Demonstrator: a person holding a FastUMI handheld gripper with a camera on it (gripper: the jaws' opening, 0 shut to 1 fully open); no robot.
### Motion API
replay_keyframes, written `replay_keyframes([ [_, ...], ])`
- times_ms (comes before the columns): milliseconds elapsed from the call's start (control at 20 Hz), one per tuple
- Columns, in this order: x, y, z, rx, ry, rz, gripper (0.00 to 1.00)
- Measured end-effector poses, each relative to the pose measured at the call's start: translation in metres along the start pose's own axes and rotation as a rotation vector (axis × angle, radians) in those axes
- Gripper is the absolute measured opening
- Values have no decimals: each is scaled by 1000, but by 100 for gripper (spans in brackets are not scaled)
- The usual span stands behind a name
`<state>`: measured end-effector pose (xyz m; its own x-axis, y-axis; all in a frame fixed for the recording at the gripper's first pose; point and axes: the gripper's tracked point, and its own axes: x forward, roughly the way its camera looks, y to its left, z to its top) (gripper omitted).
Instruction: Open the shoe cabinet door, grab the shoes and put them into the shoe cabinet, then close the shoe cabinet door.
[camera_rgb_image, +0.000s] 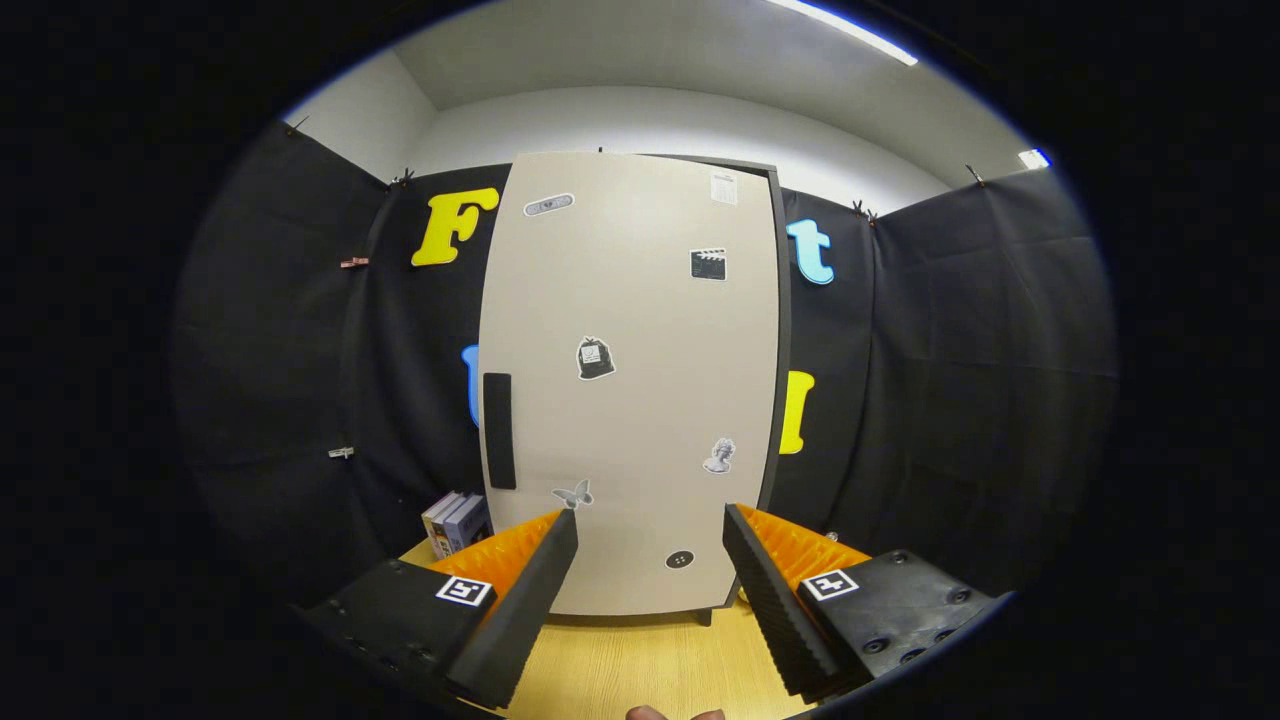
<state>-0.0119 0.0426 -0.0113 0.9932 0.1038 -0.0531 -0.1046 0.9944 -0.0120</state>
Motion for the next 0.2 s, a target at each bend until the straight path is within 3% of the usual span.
replay_keyframes([
  [200,3,0,-1,-1,1,7,96],
])
